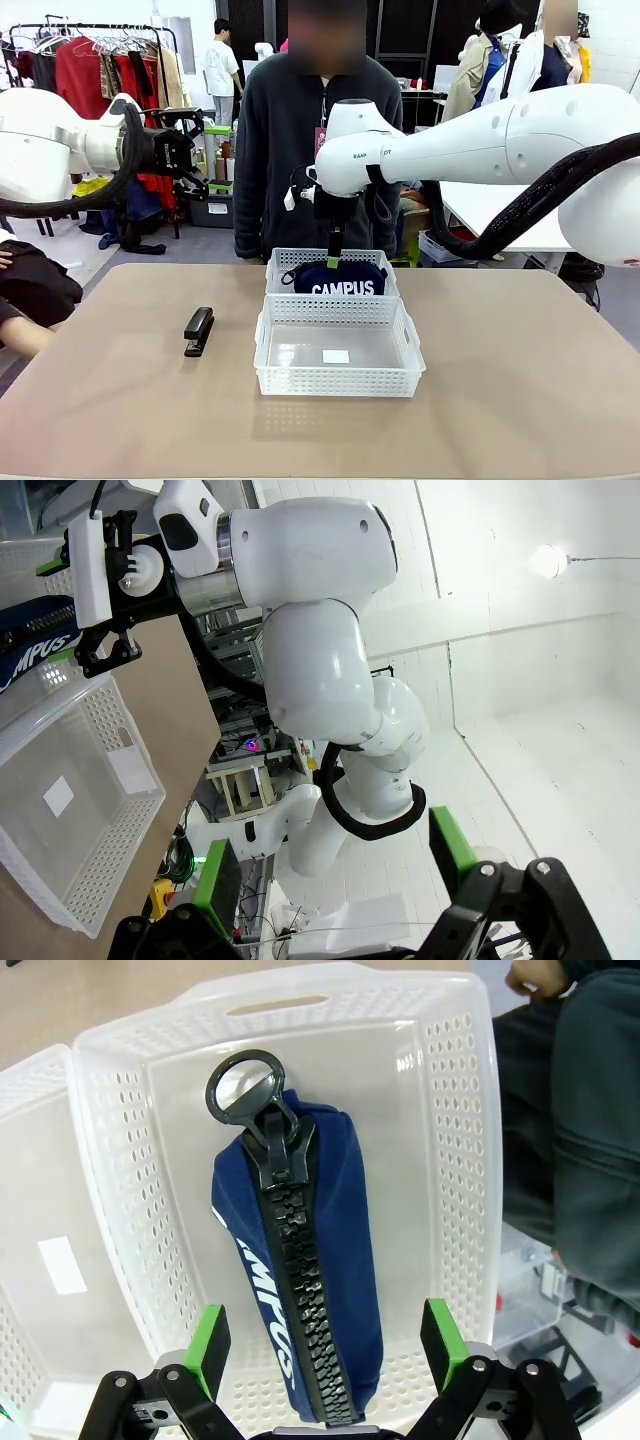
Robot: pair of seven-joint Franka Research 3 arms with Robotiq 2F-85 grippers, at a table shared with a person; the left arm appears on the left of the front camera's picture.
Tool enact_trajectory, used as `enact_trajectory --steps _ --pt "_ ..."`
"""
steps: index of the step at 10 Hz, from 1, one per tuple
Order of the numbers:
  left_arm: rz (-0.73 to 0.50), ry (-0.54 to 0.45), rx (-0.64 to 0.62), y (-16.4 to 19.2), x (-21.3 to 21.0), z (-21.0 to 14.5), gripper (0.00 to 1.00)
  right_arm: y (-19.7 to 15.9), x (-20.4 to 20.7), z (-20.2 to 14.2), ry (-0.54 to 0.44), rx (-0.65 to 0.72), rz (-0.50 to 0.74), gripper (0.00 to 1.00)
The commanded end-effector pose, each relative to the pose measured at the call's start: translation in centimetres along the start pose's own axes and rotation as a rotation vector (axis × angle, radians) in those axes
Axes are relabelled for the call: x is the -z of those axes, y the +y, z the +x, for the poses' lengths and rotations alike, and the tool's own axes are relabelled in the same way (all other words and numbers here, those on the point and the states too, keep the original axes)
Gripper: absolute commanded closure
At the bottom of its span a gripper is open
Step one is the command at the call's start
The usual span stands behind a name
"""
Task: Distribute items into two baskets.
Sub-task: Pick up the Stapler that the person points to.
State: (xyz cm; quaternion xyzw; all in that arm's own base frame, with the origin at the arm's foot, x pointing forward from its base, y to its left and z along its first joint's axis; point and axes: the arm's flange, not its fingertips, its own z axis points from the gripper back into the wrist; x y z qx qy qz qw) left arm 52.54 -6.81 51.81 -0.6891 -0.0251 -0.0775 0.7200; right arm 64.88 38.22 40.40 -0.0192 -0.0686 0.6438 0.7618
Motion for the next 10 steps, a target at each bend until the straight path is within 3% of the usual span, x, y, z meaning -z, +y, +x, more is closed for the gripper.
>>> enact_trajectory --steps 1,4,5,10 --pt "-0.001 -0.001 0.003 -0.2 0.0 0.0 0.0 0.1 -0.2 0.0 0.005 -0.005 -0.008 0.0" --pt "-0.001 -0.001 0.003 -0.2 0.0 0.0 0.0 0.0 0.0 0.0 0.0 0.0 0.0 0.0" --pt "-0.001 -0.001 0.003 -0.2 0.0 0.0 0.0 1.0 -2.3 0.2 -0.017 0.064 0.101 0.0" --pt "-0.001 -0.001 0.003 -0.2 0.0 0.0 0.0 -0.1 -13.6 -4.5 -0.098 0.394 0.131 0.0"
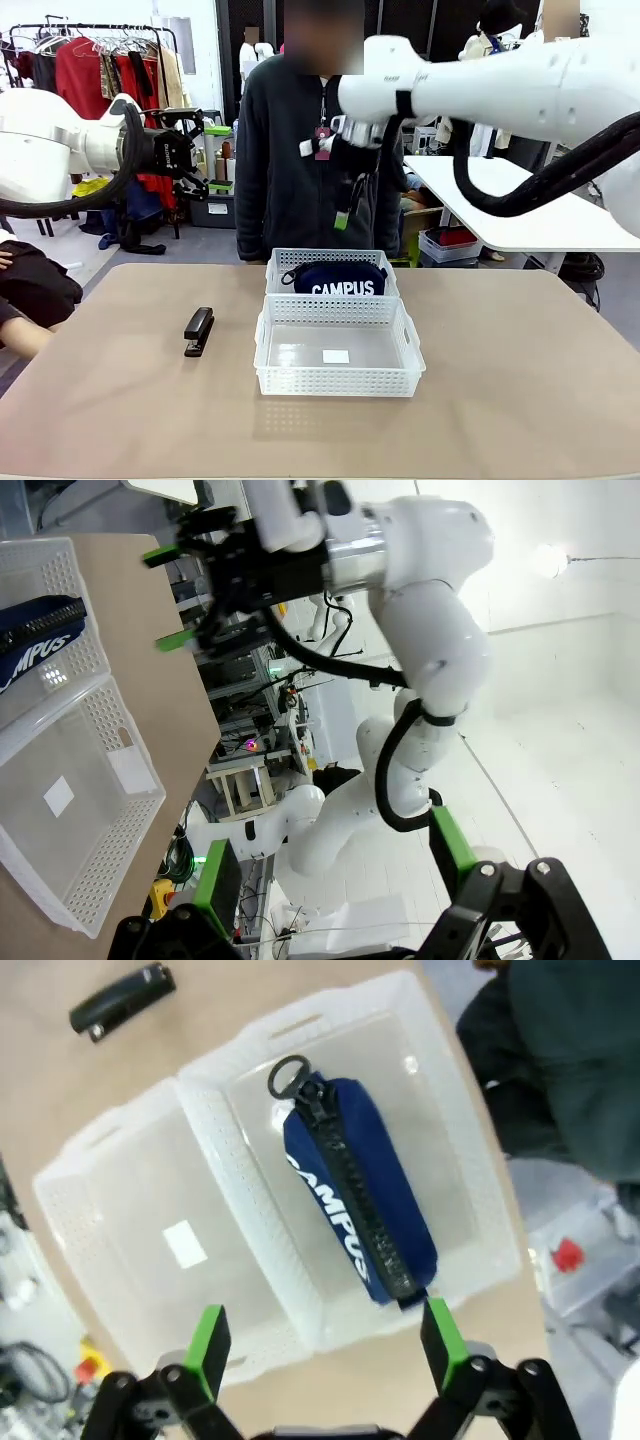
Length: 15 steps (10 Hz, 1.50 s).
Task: Distribute items into two baskets.
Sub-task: Pick up the Stapler that the person points to.
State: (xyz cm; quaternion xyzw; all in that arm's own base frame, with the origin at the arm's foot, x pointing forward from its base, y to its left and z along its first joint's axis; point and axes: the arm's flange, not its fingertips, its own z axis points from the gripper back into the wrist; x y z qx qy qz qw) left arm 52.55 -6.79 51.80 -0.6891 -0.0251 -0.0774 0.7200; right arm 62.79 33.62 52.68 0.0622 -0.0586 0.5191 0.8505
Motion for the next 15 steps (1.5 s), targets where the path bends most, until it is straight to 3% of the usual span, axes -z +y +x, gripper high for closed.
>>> enact_trajectory --steps 1,4,7,9,10,11,15 --pt "-0.001 -0.001 0.003 -0.2 0.0 -0.1 0.0 -1.2 -4.2 -2.7 -0.064 0.136 0.027 0.0" --pt "-0.001 -0.001 0.003 -0.2 0.0 -0.1 0.0 -2.7 -9.1 -9.3 -0.258 0.37 0.11 0.0" --pt "-0.001 -0.001 0.003 -0.2 0.0 -0.1 0.0 -3.7 -10.0 -14.7 -0.397 0.539 0.194 0.0" --pt "-0.001 -0.001 0.003 -0.2 0.0 -0.1 0.0 -5.0 -9.0 -15.9 -0.436 0.641 0.201 0.0" --pt "-0.001 -0.001 0.003 -0.2 0.0 -0.1 0.0 -5.4 -8.1 -15.0 -0.395 0.627 0.142 0.0" --pt "-0.001 -0.001 0.003 -0.2 0.0 -0.1 0.0 -6.5 -10.1 -15.5 -0.392 0.589 0.199 0.0" --pt "-0.001 -0.001 0.003 -0.2 0.0 -0.1 0.0 -6.5 -10.1 -15.5 -0.392 0.589 0.199 0.0"
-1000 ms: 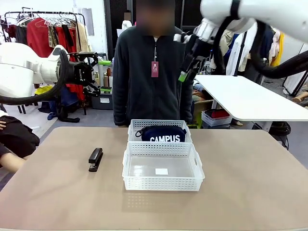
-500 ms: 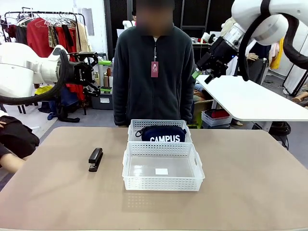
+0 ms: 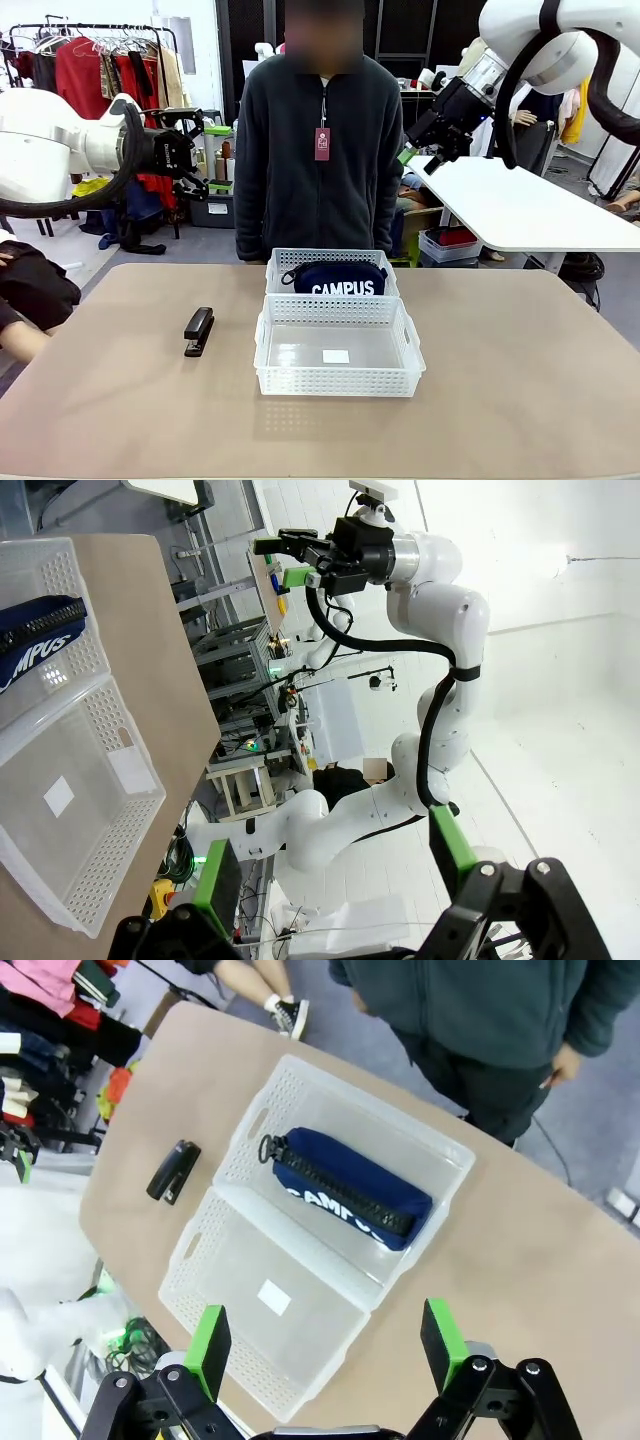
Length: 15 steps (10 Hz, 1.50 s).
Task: Distribute items into two baskets.
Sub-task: Pick up the Stapler that the person points to.
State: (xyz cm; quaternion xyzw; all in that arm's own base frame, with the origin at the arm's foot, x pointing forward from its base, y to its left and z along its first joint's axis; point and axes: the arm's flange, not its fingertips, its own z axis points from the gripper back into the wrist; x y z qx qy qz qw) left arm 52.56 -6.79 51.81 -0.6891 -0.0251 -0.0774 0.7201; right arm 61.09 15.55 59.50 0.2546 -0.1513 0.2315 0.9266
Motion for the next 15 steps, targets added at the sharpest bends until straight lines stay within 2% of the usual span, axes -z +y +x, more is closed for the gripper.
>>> enact_trajectory --steps 1,3,6,7,8,9,10,11,14,15 --pt "-0.001 -0.001 0.003 -0.2 0.0 -0.1 0.0 -0.1 0.2 -0.1 0.001 0.002 0.0 0.0" --pt "-0.001 -0.001 0.003 -0.2 0.0 -0.1 0.0 -2.3 -1.2 -0.8 -0.031 0.229 0.167 0.0" --pt "-0.001 -0.001 0.003 -0.2 0.0 -0.1 0.0 -4.3 -4.8 -4.1 -0.078 0.461 0.358 0.0" --pt "-0.001 -0.001 0.003 -0.2 0.0 -0.1 0.0 -4.5 -6.0 -5.1 -0.084 0.533 0.481 0.0" --pt "-0.001 -0.001 0.003 -0.2 0.0 -0.1 0.0 -4.8 -7.1 -6.2 -0.121 0.594 0.49 0.0" --pt "-0.001 -0.001 0.003 -0.2 0.0 -0.1 0.0 -5.4 -8.0 -7.0 -0.145 0.587 0.58 0.0" --pt "-0.001 -0.001 0.003 -0.2 0.0 -0.1 0.0 -6.2 -7.7 -8.2 -0.125 0.624 0.64 0.0" --pt "-0.001 -0.001 0.003 -0.2 0.0 -0.1 0.0 -6.9 -7.0 -9.5 -0.1 0.685 0.673 0.0" --pt "-0.001 -0.001 0.003 -0.2 0.0 -0.1 0.0 -9.5 -4.6 -12.8 -0.121 0.687 0.849 0.0" --pt "-0.001 -0.001 0.003 -0.2 0.0 -0.1 0.0 -10.0 -4.2 -13.6 -0.142 0.699 0.838 0.0"
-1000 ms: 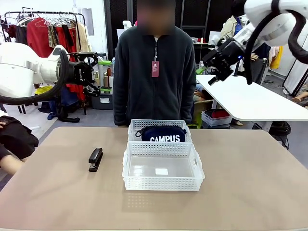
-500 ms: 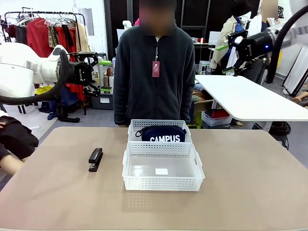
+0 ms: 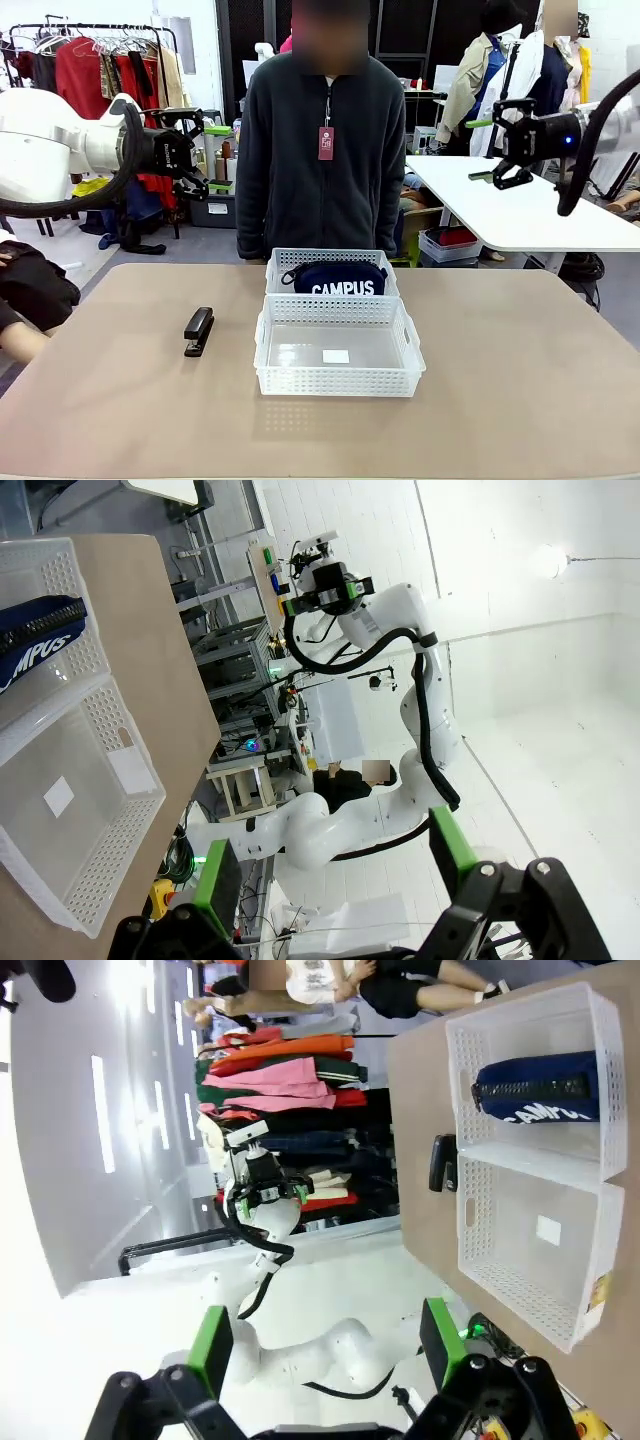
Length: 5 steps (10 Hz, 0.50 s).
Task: Distribute items into two baskets.
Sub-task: Pick up the Stapler that the person points to.
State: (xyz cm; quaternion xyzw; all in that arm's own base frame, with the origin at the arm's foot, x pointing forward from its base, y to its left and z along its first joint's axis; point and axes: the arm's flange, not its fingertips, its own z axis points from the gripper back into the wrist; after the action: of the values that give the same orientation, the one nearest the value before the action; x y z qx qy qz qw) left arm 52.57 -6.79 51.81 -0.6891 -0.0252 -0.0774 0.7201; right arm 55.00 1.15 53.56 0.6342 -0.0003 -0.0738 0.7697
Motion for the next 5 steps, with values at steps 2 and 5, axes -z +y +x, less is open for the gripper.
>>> enact_trajectory --steps 2,5 --pt "-0.001 -0.001 0.003 -0.21 0.01 -0.06 0.0 -1.56 -0.33 -1.12 -0.018 -0.068 0.103 0.0" --pt "-0.001 -0.001 0.003 -0.21 0.01 -0.06 0.0 -1.08 -0.18 -1.32 -0.025 -0.103 0.099 0.0"
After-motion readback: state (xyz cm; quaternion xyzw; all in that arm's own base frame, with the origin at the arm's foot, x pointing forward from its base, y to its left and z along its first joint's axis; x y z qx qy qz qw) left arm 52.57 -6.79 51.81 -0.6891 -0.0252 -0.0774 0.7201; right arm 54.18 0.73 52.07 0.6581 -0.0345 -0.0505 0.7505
